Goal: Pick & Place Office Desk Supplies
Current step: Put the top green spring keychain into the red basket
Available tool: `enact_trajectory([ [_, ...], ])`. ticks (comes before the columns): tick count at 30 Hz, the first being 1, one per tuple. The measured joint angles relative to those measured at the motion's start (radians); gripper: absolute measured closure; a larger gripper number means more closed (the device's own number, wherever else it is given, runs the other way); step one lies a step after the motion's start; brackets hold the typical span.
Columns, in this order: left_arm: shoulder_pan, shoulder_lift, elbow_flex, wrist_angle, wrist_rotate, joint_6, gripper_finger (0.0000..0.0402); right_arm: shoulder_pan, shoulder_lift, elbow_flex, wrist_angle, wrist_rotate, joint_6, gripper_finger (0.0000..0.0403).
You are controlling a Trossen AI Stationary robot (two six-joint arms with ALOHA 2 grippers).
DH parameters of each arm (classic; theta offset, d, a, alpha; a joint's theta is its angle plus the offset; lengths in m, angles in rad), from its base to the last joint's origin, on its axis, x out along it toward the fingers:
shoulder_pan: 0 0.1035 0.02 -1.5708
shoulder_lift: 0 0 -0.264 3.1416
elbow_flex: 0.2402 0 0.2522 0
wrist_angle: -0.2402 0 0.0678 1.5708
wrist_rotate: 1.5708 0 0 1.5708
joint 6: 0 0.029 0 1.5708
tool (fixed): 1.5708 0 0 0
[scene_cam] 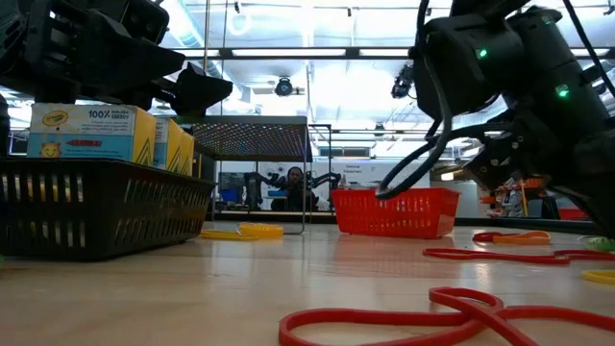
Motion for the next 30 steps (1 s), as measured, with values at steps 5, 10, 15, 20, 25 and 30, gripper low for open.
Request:
enact_trajectory([
  [5,0.0,0.0,0.0,0.0,0.0,0.0,0.0063,0.026,0.002,0.055,-0.024,0.065,0.059,0.0397],
  [10,0.0,0.0,0.0,0.0,-0.001,0.0,0.0063,0.053,0.003,0.12,-0.088,0.154,0.14,0.0399],
  [15,0.0,0.0,0.0,0.0,-0.004,0.0,0.0063,0.077,0.003,0.2,-0.22,0.265,0.221,0.0401],
  [20,0.0,0.0,0.0,0.001,-0.004,0.0,0.0063,0.086,0.002,0.283,-0.336,0.371,0.239,0.0401],
  [25,0.0,0.0,0.0,0.001,-0.004,0.0,0.0063,0.055,0.002,0.348,-0.372,0.52,0.184,0.0401],
  [30,0.0,0.0,0.0,0.001,-0.005,0.0,0.0063,-0.021,0.001,0.373,-0.348,0.653,0.066,0.0401],
])
